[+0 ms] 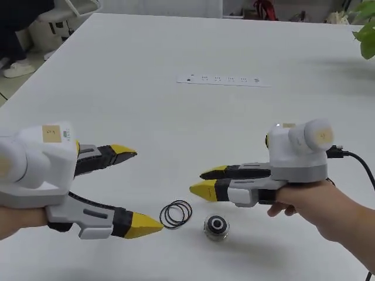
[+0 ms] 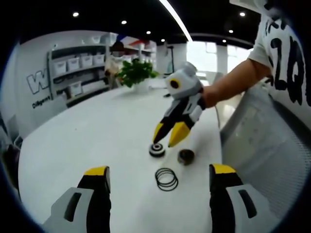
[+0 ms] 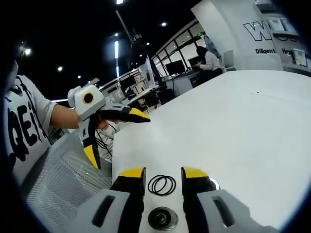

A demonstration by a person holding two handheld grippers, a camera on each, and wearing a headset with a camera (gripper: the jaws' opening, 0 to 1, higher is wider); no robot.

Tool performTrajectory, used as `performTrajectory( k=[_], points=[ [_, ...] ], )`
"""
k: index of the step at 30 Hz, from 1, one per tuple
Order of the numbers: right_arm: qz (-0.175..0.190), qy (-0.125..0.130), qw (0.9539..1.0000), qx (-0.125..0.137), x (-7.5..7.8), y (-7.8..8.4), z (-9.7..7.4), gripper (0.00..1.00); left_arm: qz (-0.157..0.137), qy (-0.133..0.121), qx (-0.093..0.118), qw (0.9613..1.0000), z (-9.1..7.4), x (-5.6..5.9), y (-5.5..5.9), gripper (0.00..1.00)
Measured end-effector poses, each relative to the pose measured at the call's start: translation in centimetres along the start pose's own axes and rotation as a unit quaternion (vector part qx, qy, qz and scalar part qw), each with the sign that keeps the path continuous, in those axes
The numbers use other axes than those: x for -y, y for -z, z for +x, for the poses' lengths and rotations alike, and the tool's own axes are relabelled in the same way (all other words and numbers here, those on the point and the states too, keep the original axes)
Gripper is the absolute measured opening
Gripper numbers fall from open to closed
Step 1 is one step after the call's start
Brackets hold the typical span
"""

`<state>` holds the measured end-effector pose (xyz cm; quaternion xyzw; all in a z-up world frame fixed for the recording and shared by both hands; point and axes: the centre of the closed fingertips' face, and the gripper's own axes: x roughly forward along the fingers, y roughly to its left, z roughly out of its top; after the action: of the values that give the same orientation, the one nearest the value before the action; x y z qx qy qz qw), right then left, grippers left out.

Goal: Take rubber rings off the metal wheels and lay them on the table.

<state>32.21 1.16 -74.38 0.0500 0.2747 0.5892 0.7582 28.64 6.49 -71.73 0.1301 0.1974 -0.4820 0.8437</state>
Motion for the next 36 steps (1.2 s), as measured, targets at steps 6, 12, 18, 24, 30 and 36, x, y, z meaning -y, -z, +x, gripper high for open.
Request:
performTrajectory(
  k=[6, 12, 18, 24, 30, 36],
  points=[
    [0.001, 0.007, 0.9999, 0.009, 0.3, -0.4, -0.5, 0.27, 0.002, 0.000, 0.005, 1.0000, 0.4, -0.1, -0.5, 0.85],
    [0.000, 0.015, 0.9997, 0.017, 0.7, -0.7, -1.1, 0.28, 0.001, -0.010, 0.016, 0.9998, 0.4, -0.8, -1.2, 0.85],
    [0.001, 0.023, 0.9994, 0.025, 1.1, -0.9, -1.7, 0.29, 0.004, -0.011, 0.019, 0.9998, 0.6, -1.0, -1.7, 0.85],
    [0.004, 0.030, 0.9990, 0.033, 1.5, -1.2, -2.2, 0.31, 0.004, -0.016, 0.023, 0.9996, 0.8, -1.6, -2.1, 0.84],
    [0.005, 0.038, 0.9985, 0.039, 1.9, -1.3, -2.7, 0.32, 0.009, -0.017, 0.026, 0.9995, 1.0, -2.0, -2.7, 0.84],
    [0.006, 0.044, 0.9981, 0.043, 2.2, -1.3, -3.2, 0.33, 0.004, -0.022, 0.032, 0.9992, 1.3, -2.5, -3.0, 0.83]
  ],
)
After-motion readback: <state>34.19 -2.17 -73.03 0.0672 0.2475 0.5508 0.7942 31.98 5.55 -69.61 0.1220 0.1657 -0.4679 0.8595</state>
